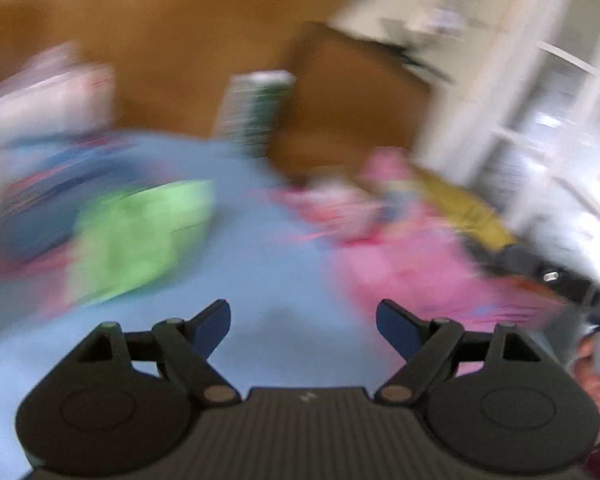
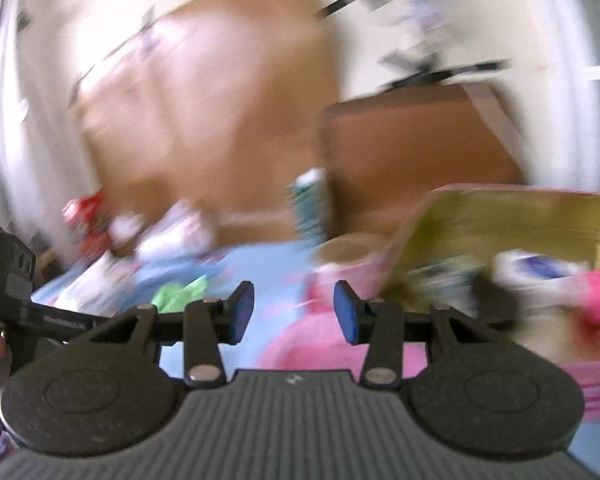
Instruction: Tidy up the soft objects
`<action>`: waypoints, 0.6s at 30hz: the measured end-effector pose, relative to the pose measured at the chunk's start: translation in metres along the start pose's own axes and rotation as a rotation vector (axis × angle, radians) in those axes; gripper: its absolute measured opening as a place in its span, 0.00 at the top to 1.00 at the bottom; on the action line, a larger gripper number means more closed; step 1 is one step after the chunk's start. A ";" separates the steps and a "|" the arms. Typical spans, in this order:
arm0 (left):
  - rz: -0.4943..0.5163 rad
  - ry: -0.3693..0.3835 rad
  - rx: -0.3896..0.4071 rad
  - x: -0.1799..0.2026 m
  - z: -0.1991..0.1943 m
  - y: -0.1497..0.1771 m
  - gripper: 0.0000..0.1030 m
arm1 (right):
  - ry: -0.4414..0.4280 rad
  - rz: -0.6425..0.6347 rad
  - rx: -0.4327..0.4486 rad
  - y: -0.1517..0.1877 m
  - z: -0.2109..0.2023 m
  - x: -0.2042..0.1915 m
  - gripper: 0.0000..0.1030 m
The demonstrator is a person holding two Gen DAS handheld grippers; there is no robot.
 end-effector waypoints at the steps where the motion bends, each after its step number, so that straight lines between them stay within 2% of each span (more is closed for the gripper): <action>1: -0.042 -0.043 0.013 -0.024 -0.014 0.006 0.20 | -0.013 -0.021 -0.029 0.001 0.013 -0.014 0.55; 2: -0.081 -0.080 0.033 -0.044 -0.026 0.010 0.21 | -0.024 -0.041 -0.061 0.004 0.026 -0.028 0.55; 3: -0.104 -0.076 0.072 -0.061 -0.041 0.014 0.23 | -0.043 -0.055 -0.090 0.005 0.042 -0.042 0.54; 5: -0.152 -0.089 0.120 -0.082 -0.062 0.017 0.22 | -0.097 -0.056 -0.141 0.006 0.076 -0.069 0.51; 8: -0.143 -0.138 0.173 -0.096 -0.077 0.023 0.22 | -0.133 -0.068 -0.204 0.008 0.130 -0.110 0.39; 9: -0.133 -0.119 0.189 -0.099 -0.079 0.027 0.22 | -0.125 -0.083 -0.223 0.009 0.147 -0.123 0.35; 11: -0.135 -0.104 0.208 -0.099 -0.083 0.031 0.22 | -0.110 -0.097 -0.272 0.014 0.180 -0.145 0.34; 12: -0.142 -0.101 0.213 -0.101 -0.087 0.033 0.22 | -0.103 -0.111 -0.297 0.017 0.194 -0.154 0.38; 13: -0.150 -0.093 0.213 -0.102 -0.088 0.033 0.22 | -0.091 -0.140 -0.299 0.019 0.201 -0.158 0.51; 15: -0.166 -0.080 0.207 -0.101 -0.085 0.029 0.21 | -0.053 -0.225 -0.275 0.021 0.196 -0.166 0.88; 16: -0.169 -0.063 0.200 -0.099 -0.085 0.027 0.21 | -0.071 -0.194 -0.294 0.020 0.191 -0.161 0.96; 18: -0.165 -0.013 0.191 -0.090 -0.080 0.024 0.21 | -0.096 -0.151 -0.303 0.019 0.171 -0.148 0.96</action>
Point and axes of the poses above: each gripper's, at about its wrist camera, not at the fingertips, and z roughly the way its jaws point, x to its right, y to its underside, the point moved 2 cm from there along z, roughly the way its jaws point, and after that the axes turned 7 degrees about y, right-handed, at the moved point
